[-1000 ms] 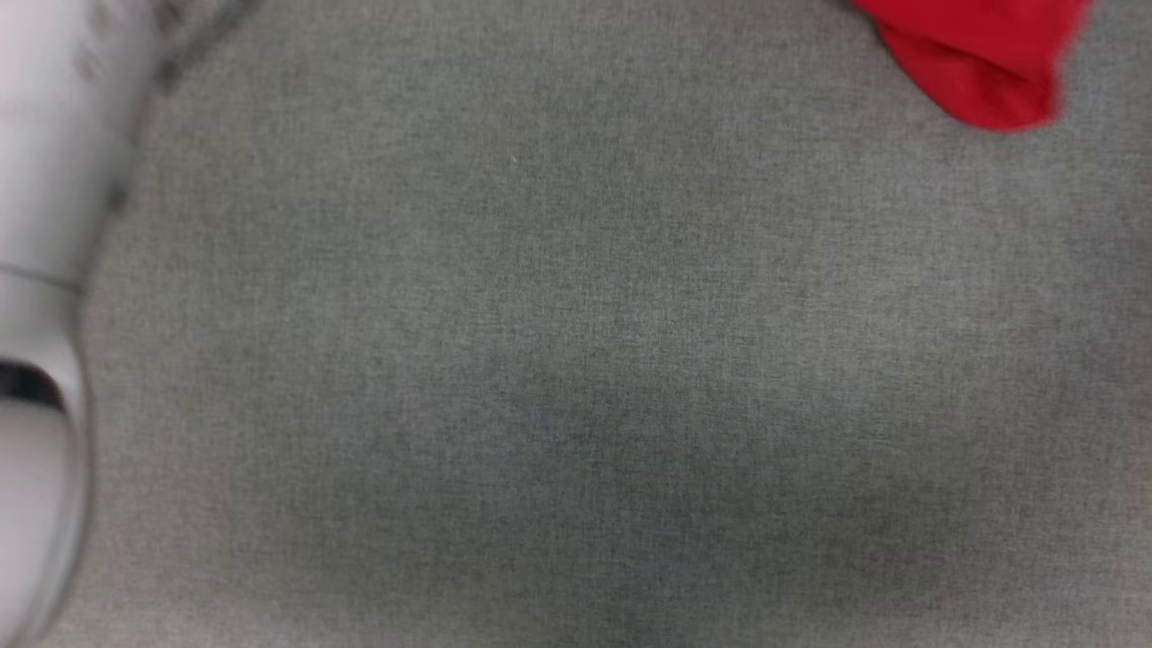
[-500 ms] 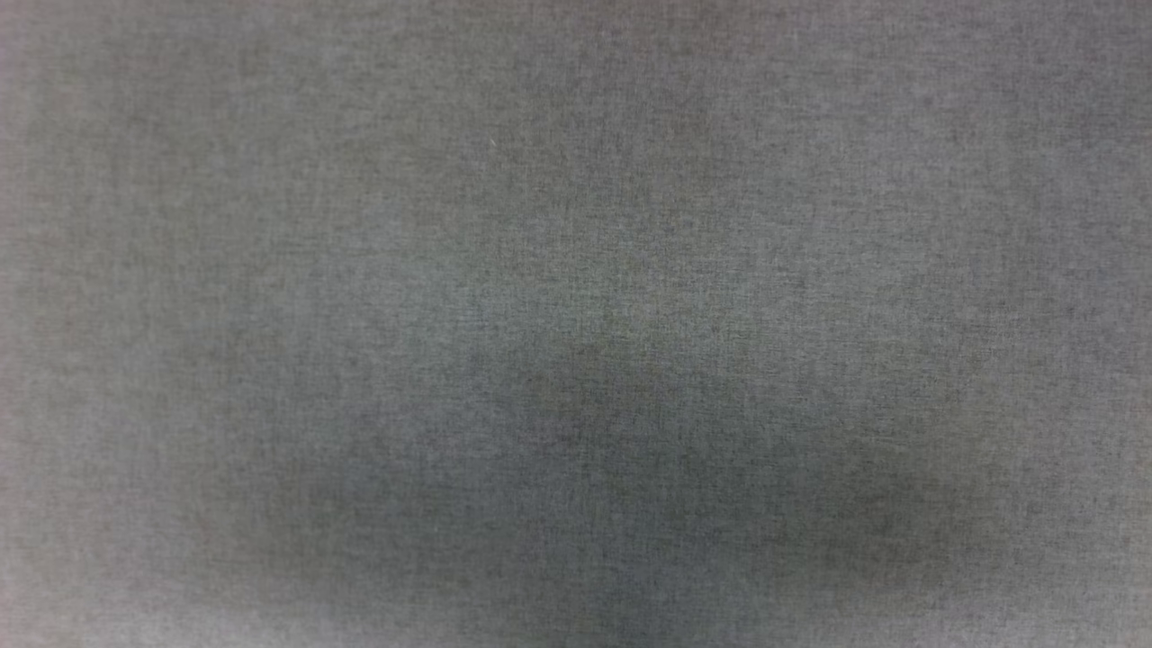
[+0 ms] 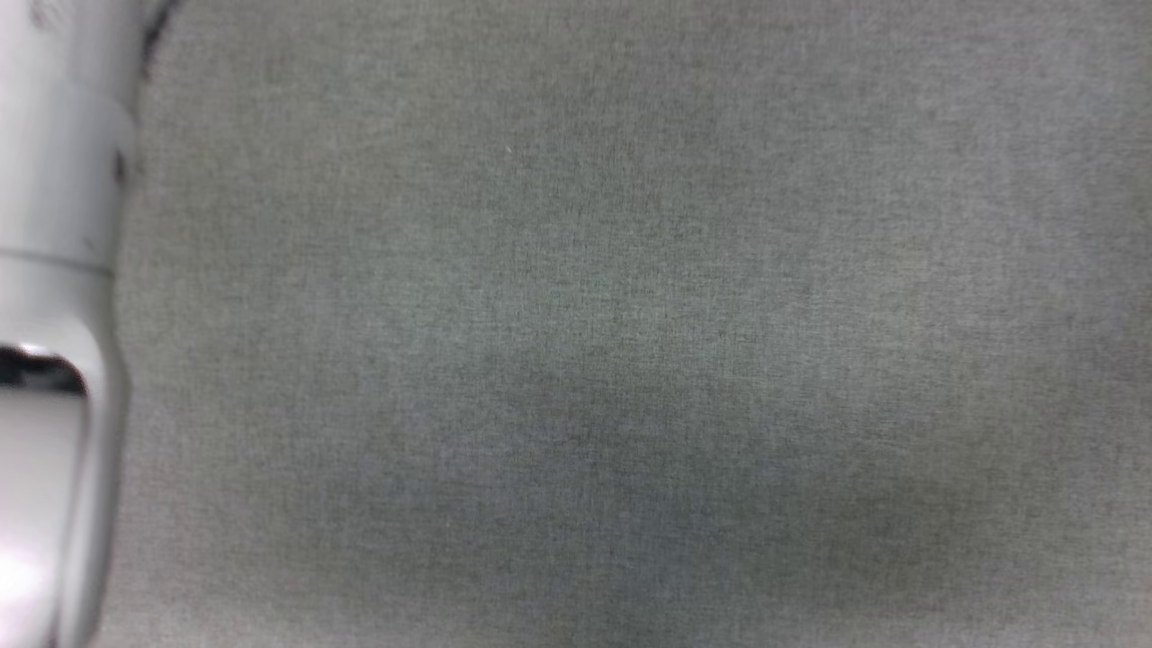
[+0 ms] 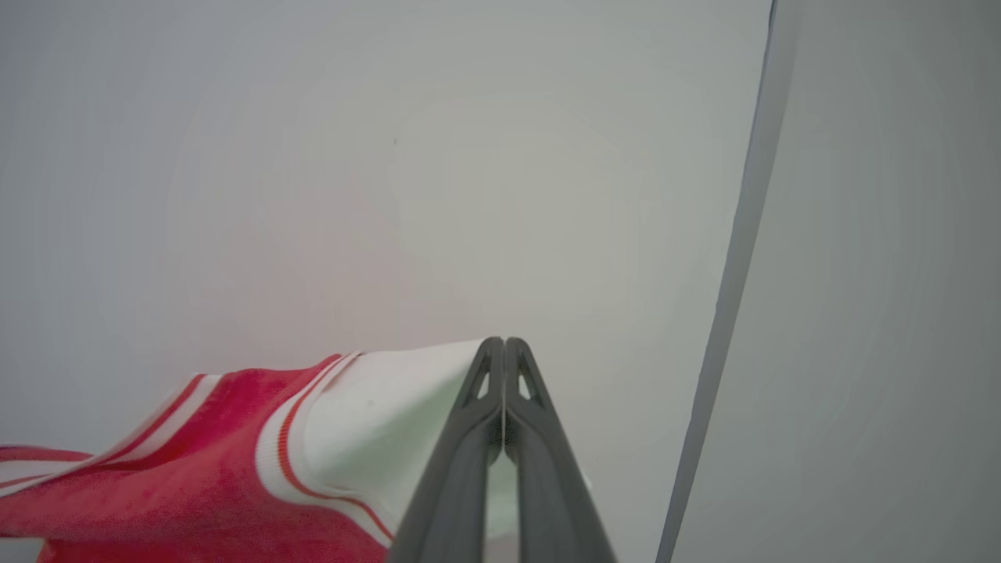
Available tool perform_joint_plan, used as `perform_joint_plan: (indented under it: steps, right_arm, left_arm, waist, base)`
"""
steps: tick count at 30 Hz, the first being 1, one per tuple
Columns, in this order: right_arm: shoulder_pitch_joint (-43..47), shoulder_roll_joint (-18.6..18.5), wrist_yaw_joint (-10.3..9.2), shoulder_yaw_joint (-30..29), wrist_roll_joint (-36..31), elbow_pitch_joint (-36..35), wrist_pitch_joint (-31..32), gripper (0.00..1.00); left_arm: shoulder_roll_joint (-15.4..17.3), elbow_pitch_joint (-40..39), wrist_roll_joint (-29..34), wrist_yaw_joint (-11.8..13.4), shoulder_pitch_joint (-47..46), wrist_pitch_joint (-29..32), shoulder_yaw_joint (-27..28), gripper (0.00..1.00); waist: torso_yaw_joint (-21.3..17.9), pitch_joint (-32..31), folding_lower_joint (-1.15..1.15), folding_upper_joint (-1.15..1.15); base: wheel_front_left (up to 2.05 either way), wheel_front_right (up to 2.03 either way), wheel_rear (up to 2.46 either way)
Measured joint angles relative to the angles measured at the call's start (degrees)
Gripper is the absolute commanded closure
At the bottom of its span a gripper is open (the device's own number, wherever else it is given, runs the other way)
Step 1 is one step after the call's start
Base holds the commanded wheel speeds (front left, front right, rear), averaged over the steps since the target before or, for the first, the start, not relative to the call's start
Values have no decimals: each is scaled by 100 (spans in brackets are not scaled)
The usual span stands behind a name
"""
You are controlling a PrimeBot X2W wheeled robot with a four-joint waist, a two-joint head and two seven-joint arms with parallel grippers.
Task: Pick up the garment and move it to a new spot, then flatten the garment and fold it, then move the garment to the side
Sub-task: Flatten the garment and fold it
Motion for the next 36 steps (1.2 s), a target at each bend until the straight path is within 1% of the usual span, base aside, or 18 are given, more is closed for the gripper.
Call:
perform_joint_plan:
  steps: [2,5,9,12,16,18,21,24,27,30,36]
  right_arm:
    - [468,-196,0,243,297,-399,66,100]
    - [1277,-494,0,537,775,-1081,179,100]
    - [2404,-967,0,706,1319,-1942,365,100]
    - [3228,-1277,0,676,1659,-2498,514,100]
    - [4220,-1523,0,412,2023,-3060,716,100]
    - [4703,-1659,0,258,2127,-3270,848,100]
    - [5495,-1844,0,77,2175,-3731,948,100]
    - [6246,-1900,0,-193,2159,-4154,1037,100]
    - [6937,-1880,0,-547,2111,-4547,1199,100]
    - [7515,-1822,0,-935,1879,-4934,1449,100]
    - [8563,-1465,0,-1688,1619,-5840,2243,100]
  left_arm:
    - [36,-343,-297,-11,359,252,-100,100]
    - [240,-890,-678,-12,1118,441,-245,100]
    - [469,-1636,-1205,-12,2227,553,-315,100]
    - [621,-2180,-1451,-13,3082,532,-349,100]
    - [901,-2904,-1638,-7,4159,470,-331,100]
    - [1001,-3316,-1657,100,4669,476,-358,100]
    - [1178,-3957,-1749,349,5432,519,-376,100]
    - [1405,-4573,-1830,613,6138,490,-322,100]
    - [1614,-5161,-1975,817,6791,437,-209,100]
    - [1829,-5699,-2103,1009,7377,393,-88,100]
    - [2197,-6608,-2273,1363,8385,341,94,100]
  waist:
    - [-4,-97,0,0]
    - [-19,-262,0,0]
    - [-41,-524,0,0]
    - [-49,-736,0,0]
    - [-57,-1025,0,0]
    - [-63,-1162,0,0]
    - [-71,-1351,0,0]
    - [-88,-1503,0,0]
    - [-136,-1616,0,0]
    - [-215,-1701,0,0]
    - [-377,-1834,0,0]
  base:
    - [0,0,0]
    - [0,0,0]
    - [0,0,0]
    - [0,0,0]
    - [0,0,0]
    - [0,0,0]
    - [0,0,0]
    - [0,0,0]
    - [0,0,0]
    - [0,0,0]
    - [0,0,0]
